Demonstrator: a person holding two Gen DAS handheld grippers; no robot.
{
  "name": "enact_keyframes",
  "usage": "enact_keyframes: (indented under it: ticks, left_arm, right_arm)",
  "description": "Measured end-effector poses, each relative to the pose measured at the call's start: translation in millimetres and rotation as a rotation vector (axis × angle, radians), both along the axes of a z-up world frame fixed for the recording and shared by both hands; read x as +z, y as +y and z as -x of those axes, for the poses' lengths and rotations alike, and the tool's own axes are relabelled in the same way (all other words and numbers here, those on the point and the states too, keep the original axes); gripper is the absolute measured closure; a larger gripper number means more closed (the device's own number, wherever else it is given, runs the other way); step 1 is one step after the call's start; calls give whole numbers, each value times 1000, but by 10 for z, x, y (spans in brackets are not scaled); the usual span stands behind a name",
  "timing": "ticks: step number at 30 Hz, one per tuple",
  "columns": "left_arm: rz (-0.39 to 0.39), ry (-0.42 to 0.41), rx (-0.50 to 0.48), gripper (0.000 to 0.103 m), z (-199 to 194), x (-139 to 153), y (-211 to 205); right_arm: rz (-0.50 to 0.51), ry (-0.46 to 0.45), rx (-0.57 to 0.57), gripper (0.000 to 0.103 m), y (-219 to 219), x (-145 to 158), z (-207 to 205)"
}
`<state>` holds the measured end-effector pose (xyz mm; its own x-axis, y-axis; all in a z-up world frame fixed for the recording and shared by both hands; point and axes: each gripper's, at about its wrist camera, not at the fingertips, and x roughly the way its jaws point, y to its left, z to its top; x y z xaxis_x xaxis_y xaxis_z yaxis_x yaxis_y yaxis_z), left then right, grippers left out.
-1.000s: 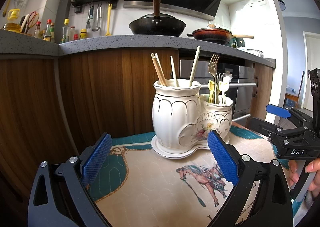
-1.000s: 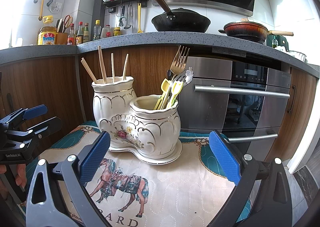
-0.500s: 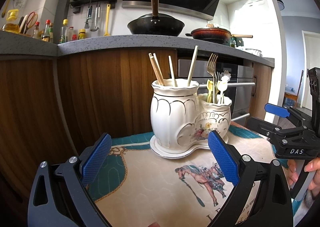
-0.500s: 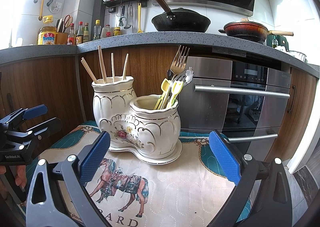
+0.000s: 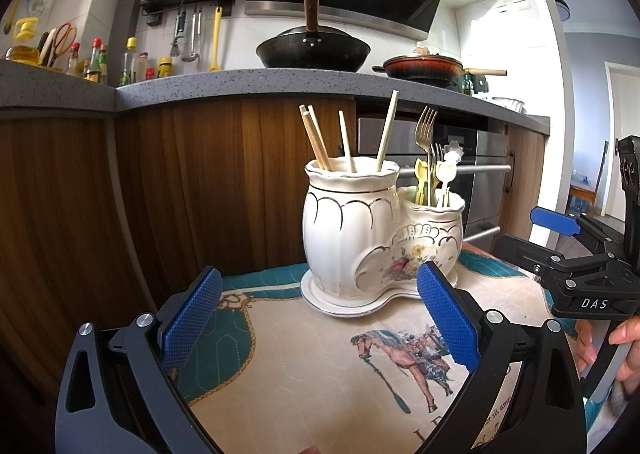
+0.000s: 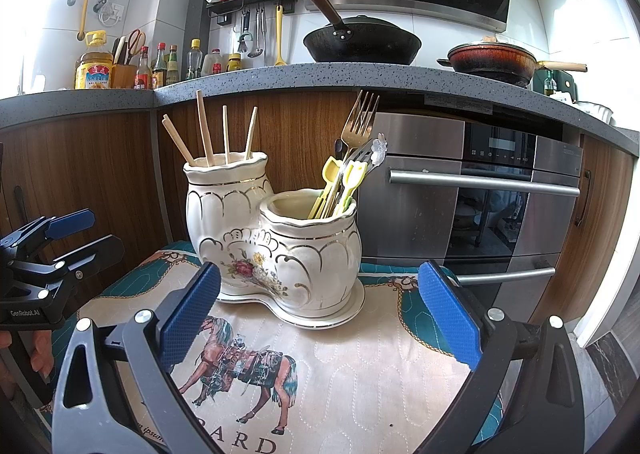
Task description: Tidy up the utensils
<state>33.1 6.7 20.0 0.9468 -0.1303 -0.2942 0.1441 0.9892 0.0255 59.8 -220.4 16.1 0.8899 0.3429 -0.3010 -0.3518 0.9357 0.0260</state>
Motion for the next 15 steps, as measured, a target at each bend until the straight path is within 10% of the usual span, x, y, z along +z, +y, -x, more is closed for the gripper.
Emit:
enact_keyframes:
  ticks: [15]
  left_arm:
    - [1,3,3,5,-6,-6,6]
  right_arm:
    - [0,1,0,5,0,0,-3]
